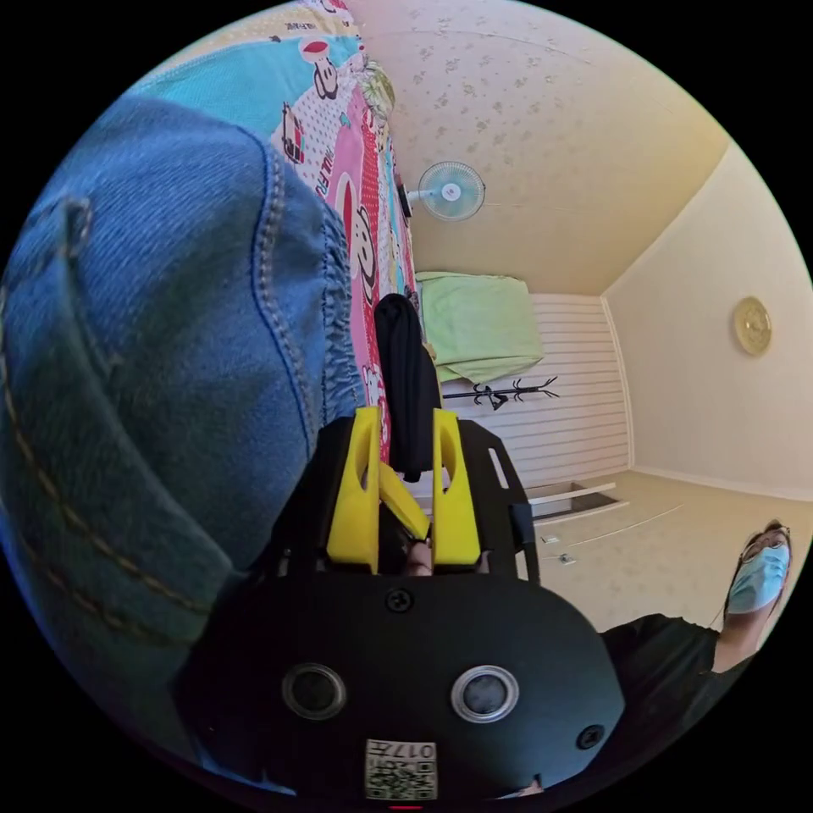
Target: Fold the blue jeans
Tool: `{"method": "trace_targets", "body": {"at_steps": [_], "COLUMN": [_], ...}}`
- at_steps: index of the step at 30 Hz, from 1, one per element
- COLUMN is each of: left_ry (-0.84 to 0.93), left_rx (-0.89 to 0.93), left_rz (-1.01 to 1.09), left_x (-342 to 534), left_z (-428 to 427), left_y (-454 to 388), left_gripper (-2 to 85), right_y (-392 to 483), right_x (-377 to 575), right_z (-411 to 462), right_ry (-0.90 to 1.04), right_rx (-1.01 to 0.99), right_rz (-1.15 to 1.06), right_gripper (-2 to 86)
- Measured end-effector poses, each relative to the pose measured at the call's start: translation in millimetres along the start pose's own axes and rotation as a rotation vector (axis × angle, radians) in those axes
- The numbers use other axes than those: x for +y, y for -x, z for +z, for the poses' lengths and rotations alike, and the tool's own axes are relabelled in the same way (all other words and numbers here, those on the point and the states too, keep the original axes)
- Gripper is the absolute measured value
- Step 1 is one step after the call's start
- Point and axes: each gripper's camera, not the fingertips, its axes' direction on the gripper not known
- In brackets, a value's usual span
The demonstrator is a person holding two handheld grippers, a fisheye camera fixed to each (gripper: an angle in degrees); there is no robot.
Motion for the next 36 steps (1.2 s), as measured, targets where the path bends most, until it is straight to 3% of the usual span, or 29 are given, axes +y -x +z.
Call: {"method": "trace_targets", "body": {"at_steps": [5, 13, 19, 24, 27, 30, 36], "left_ry": [-0.007, -0.018, 0.018, 0.008, 0.001, 0.015, 0.041], "left_rx": [-0.017, 0.000, -0.054, -0.062, -0.029, -0.015, 0.030], "left_rz": [-0.012, -0.042, -0.017, 0.002, -0.016, -0.009, 0.009], "left_x": [-10.6, -22.8, -35.7, -33.6, -33.0, -32.3, -27.6], "left_z": [-14.5, -16.2, -8.3, -4.8, -3.5, -1.3, 10.2], "left_y": [-2.6, 13.3, 15.1, 19.7, 25.8, 30.5, 41.6], "left_gripper": [12.6, 11.7, 10.6, 10.0, 9.9, 9.2, 8.3], "right_y": [-2.9, 21.2, 1.9, 18.0, 31.8, 26.5, 9.1], "right_x": [7.2, 11.5, 16.1, 20.5, 28.3, 39.9, 49.2], "right_z": [42.6, 61.6, 70.9, 76.4, 85.2, 108.2, 100.3], "right_ry": [-0.043, 0.015, -0.068, -0.075, -0.041, 0.037, -0.039], "right_rx": [0.058, 0.074, 0.021, 0.020, 0.090, 0.017, 0.002], "right_rz": [0.000, -0.063, 0.032, 0.044, 0.009, -0.022, 0.039], "right_gripper": [11.0, 14.3, 11.7, 14.6, 14.4, 13.5, 11.8]}}
